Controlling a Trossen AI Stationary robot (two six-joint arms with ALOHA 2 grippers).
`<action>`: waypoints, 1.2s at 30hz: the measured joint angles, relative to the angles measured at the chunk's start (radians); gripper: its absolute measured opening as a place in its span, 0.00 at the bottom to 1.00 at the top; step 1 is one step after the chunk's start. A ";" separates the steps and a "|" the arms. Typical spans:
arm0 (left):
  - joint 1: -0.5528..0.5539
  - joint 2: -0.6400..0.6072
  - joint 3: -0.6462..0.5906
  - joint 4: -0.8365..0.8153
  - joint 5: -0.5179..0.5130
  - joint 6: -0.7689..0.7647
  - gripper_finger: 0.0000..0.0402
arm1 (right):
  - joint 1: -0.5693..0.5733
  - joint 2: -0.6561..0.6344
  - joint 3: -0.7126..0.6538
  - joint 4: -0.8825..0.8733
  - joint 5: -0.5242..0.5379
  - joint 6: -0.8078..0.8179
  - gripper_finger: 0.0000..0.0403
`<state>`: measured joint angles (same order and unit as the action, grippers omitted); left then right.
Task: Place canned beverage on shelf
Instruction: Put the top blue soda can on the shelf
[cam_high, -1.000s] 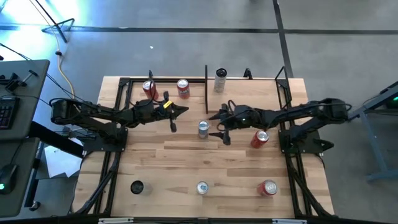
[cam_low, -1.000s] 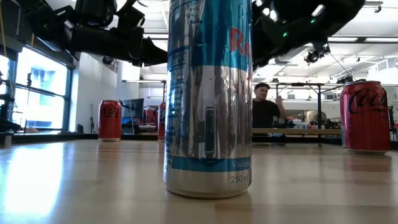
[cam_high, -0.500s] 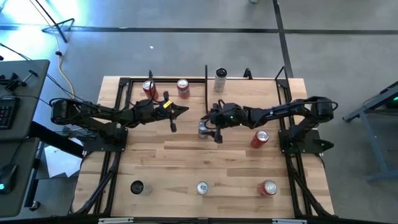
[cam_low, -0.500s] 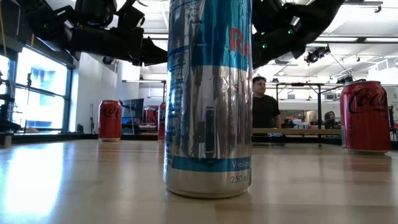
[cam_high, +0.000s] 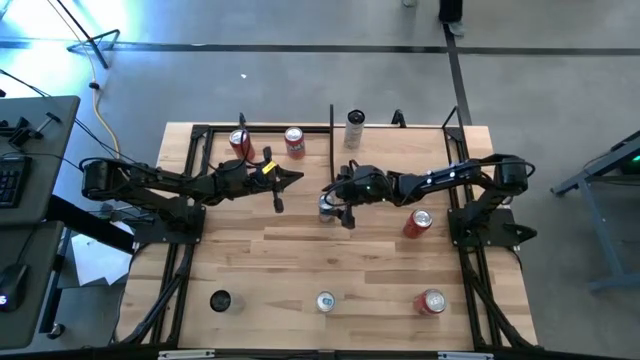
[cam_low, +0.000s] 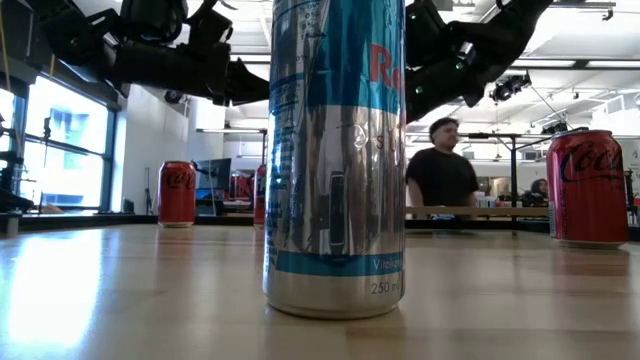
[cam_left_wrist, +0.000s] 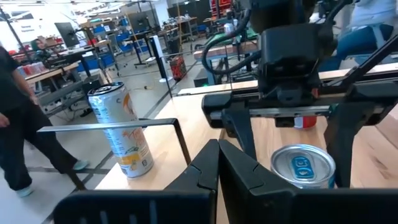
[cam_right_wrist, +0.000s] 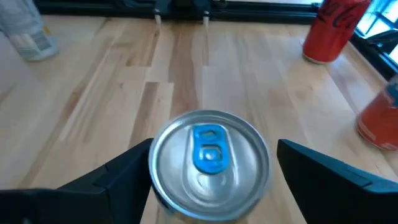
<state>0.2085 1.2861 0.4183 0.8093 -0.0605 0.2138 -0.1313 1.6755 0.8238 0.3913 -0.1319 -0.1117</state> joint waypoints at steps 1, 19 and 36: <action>0.000 0.000 0.000 0.002 0.003 0.001 0.00 | 0.000 0.001 0.000 -0.006 -0.004 0.002 0.76; 0.000 0.000 0.000 -0.003 0.006 0.006 0.00 | -0.004 -0.236 -0.001 -0.155 -0.007 0.018 0.55; 0.000 0.000 0.000 0.004 0.006 0.007 0.00 | -0.640 -0.543 0.000 -0.507 -0.101 -0.252 0.55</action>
<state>0.2086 1.2865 0.4187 0.8131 -0.0545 0.2204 -0.7709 1.1328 0.8234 -0.1155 -0.2329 -0.3634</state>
